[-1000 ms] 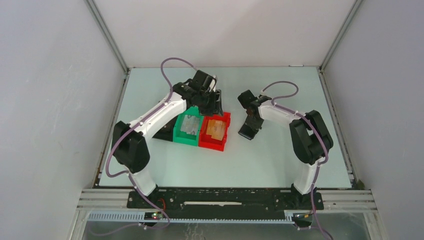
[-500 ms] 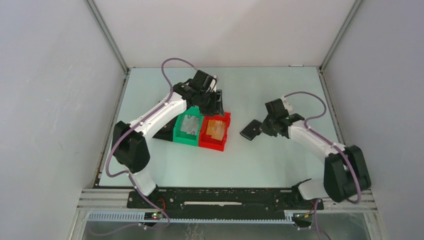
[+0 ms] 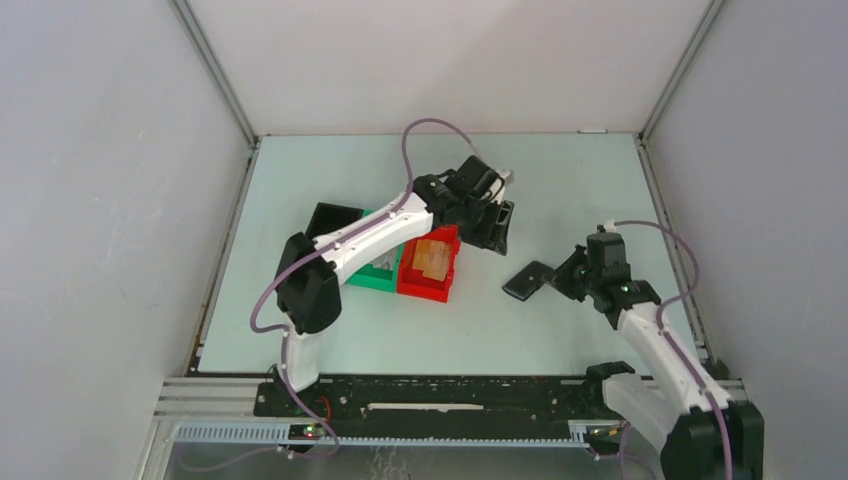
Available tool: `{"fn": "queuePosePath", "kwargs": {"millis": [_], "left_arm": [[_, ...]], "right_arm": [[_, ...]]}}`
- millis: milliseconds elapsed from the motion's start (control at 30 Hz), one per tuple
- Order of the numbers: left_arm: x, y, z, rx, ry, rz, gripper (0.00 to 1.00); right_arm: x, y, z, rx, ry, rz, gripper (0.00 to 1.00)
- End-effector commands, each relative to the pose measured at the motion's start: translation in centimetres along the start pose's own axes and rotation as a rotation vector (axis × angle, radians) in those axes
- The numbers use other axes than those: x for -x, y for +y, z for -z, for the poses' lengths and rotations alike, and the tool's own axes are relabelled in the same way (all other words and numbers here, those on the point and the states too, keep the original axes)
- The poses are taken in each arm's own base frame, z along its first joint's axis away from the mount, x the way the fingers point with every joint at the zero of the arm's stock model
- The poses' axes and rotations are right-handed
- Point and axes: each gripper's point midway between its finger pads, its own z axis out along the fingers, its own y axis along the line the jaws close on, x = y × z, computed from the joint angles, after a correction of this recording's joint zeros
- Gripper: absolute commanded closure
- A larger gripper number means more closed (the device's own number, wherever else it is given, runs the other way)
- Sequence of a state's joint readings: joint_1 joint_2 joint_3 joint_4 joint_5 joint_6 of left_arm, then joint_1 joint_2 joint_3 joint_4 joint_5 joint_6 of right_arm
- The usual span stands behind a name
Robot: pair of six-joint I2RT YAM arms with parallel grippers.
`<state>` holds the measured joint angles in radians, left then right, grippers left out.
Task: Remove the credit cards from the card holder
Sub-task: Open the card holder at the center of the board.
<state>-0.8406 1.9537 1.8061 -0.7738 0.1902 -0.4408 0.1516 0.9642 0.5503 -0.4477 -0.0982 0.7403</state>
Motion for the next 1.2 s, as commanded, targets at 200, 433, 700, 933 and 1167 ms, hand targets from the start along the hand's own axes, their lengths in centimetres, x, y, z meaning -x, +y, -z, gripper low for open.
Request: {"fn": "queuePosePath", "kwargs": {"millis": [200,433,700,933,1167], "left_arm": [[1.7,-1.2,1.1,-0.019,-0.042,-0.055,0.4],[-0.4,-0.7,-2.6,-0.039,0.053,-0.033,0.39],[-1.3,-2.1,-5.0,-0.11,0.089,-0.005,0.4],[-0.5,-1.1,-7.8,-0.057,0.072,0.024,0.41],[-0.8,0.8,-9.9,0.022,0.068,0.037,0.4]], "right_arm": [[2.0,4.1,3.1,0.166,-0.051,0.103,1.0],[1.6,1.3,2.6,0.058,-0.043,0.052,1.0],[1.7,-5.3,3.7,-0.215,-0.115,-0.14,1.0],[-0.5,-10.6,3.5,-0.484,-0.081,-0.365,1.0],[-1.5,-13.2,2.8,-0.6,-0.096,-0.445,1.0]]}}
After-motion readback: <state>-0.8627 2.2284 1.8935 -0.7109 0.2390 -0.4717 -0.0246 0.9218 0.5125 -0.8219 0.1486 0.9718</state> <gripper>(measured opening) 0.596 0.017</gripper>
